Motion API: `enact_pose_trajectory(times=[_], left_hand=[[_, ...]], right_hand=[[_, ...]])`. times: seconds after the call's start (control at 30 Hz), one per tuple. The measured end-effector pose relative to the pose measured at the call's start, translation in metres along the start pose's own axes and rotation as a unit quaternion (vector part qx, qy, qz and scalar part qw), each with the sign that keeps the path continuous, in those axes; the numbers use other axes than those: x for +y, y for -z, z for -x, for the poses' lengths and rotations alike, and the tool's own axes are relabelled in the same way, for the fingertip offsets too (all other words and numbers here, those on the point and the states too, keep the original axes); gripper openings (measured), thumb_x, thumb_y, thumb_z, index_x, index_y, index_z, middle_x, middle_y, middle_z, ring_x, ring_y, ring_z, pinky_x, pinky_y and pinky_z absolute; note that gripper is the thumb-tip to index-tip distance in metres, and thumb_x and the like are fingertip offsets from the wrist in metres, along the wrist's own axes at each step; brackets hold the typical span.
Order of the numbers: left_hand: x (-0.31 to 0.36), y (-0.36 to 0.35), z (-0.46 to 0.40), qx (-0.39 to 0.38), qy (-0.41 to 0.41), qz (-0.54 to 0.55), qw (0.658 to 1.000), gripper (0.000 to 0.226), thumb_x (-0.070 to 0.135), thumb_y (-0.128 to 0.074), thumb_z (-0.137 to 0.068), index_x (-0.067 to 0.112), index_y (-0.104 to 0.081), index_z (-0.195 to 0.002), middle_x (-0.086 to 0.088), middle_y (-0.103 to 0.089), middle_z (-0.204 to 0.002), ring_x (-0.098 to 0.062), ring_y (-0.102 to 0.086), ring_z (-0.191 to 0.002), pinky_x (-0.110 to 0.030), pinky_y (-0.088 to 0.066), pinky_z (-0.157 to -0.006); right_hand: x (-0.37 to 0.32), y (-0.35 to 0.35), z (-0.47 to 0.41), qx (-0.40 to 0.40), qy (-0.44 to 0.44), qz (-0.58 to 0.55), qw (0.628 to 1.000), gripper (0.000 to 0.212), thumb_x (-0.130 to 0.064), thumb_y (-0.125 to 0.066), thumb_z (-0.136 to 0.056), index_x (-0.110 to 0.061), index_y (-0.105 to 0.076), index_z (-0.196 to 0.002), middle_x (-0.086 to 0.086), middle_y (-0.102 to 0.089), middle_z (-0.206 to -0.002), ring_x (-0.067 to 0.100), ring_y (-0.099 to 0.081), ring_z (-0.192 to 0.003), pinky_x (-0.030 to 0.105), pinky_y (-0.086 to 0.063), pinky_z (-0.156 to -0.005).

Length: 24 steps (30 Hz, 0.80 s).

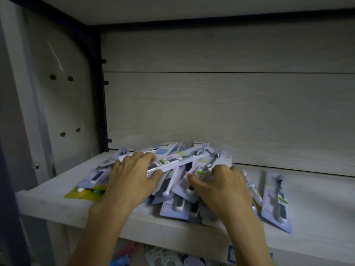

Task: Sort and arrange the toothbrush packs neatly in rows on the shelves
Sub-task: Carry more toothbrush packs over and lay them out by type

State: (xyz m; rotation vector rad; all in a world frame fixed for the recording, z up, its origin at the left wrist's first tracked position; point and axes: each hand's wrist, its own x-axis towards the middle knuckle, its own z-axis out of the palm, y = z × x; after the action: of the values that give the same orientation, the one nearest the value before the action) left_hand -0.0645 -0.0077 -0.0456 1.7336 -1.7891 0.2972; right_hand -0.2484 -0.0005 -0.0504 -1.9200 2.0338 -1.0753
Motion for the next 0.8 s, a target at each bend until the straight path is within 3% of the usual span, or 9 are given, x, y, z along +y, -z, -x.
enact_pose_trajectory(times=[0.1, 0.23, 0.37, 0.47, 0.73, 0.8], left_hand=[[0.004, -0.003, -0.002, -0.001, 0.008, 0.001, 1.000, 0.030, 0.047, -0.051, -0.090, 0.032, -0.050, -0.115, 0.007, -0.062, -0.118, -0.021, -0.054, -0.109, -0.033, -0.038, -0.086], [0.010, -0.001, -0.004, 0.017, 0.003, -0.014, 1.000, 0.031, 0.050, -0.053, -0.087, 0.032, -0.050, -0.113, 0.004, -0.064, -0.113, -0.022, -0.054, -0.107, -0.033, -0.036, -0.085], [0.015, 0.004, -0.005, 0.026, 0.006, -0.008, 1.000, 0.032, 0.052, -0.058, -0.084, 0.031, -0.054, -0.107, 0.005, -0.065, -0.111, -0.021, -0.053, -0.107, -0.033, -0.036, -0.085], [0.019, 0.008, -0.001, 0.030, 0.011, -0.007, 0.999, 0.034, 0.055, -0.060, -0.082, 0.031, -0.056, -0.105, 0.004, -0.065, -0.110, -0.022, -0.055, -0.106, -0.033, -0.037, -0.084], [0.026, 0.015, 0.021, 0.071, 0.002, 0.015, 0.997, 0.062, 0.060, -0.059, -0.079, 0.018, -0.052, -0.124, -0.006, -0.067, -0.104, -0.029, -0.058, -0.097, -0.036, -0.045, -0.072], [0.029, 0.016, 0.030, 0.087, -0.001, 0.043, 0.995, 0.057, 0.058, -0.058, -0.080, 0.012, -0.056, -0.112, -0.009, -0.065, -0.090, -0.030, -0.059, -0.085, -0.035, -0.042, -0.064]], right_hand=[[0.007, 0.008, -0.004, 0.011, -0.009, 0.007, 1.000, 0.037, -0.045, -0.058, -0.075, -0.013, -0.044, -0.065, 0.011, -0.055, -0.078, 0.033, -0.048, -0.077, 0.032, -0.035, -0.061], [0.014, 0.011, -0.006, 0.031, -0.017, 0.005, 0.999, 0.032, -0.043, -0.058, -0.077, -0.012, -0.052, -0.074, 0.006, -0.057, -0.074, 0.027, -0.053, -0.070, 0.030, -0.033, -0.054], [0.018, 0.016, -0.002, 0.084, -0.024, 0.001, 0.996, 0.031, -0.044, -0.060, -0.076, -0.014, -0.057, -0.083, 0.005, -0.060, -0.077, 0.026, -0.056, -0.071, 0.030, -0.044, -0.057], [0.019, 0.022, 0.004, 0.116, -0.024, -0.040, 0.992, 0.033, -0.042, -0.064, -0.075, -0.011, -0.056, -0.086, 0.003, -0.061, -0.072, 0.024, -0.060, -0.068, 0.039, -0.055, -0.064], [0.021, 0.034, 0.034, 0.158, -0.025, -0.112, 0.981, 0.047, -0.043, -0.068, -0.074, -0.017, -0.060, -0.112, 0.004, -0.068, -0.082, 0.025, -0.063, -0.079, 0.034, -0.051, -0.067], [0.022, 0.036, 0.044, 0.156, -0.012, -0.131, 0.979, 0.049, -0.040, -0.069, -0.075, -0.017, -0.060, -0.118, 0.001, -0.067, -0.080, 0.022, -0.063, -0.077, 0.032, -0.049, -0.066]])
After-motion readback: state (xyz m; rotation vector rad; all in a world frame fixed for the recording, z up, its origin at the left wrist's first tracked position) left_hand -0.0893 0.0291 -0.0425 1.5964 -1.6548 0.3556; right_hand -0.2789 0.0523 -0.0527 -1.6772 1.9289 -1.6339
